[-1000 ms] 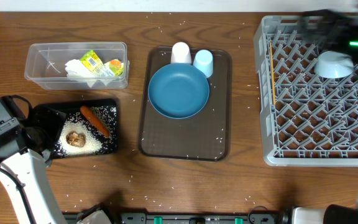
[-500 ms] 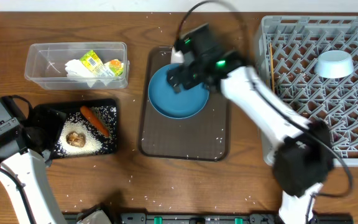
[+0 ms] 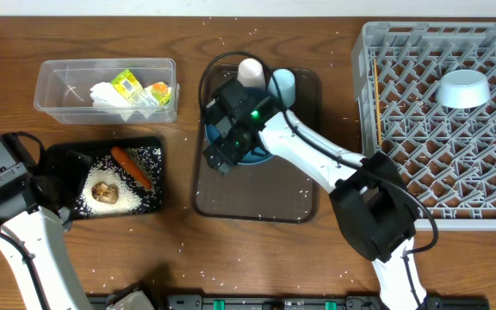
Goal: Sort waste into correct bins and load items into the dishwasher rack
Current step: 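Move the right gripper to the blue plate and grasp its rim, then lift the blue plate and carry it right to the dish rack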
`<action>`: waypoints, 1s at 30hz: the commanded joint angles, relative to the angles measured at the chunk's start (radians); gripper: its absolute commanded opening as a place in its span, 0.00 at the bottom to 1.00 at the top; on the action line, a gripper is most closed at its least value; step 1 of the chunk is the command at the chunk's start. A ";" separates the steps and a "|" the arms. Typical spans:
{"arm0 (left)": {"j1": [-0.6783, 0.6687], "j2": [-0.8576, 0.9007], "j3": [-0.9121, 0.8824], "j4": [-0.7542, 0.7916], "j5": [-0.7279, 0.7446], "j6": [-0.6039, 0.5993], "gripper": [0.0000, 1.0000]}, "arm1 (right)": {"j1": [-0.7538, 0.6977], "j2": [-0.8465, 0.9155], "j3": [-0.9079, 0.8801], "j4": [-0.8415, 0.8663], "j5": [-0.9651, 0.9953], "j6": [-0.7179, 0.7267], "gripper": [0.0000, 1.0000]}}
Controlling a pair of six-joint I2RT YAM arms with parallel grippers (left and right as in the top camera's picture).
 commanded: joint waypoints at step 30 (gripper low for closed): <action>0.005 -0.005 -0.006 -0.003 -0.012 -0.004 0.98 | 0.033 0.059 0.009 -0.023 0.033 0.152 0.01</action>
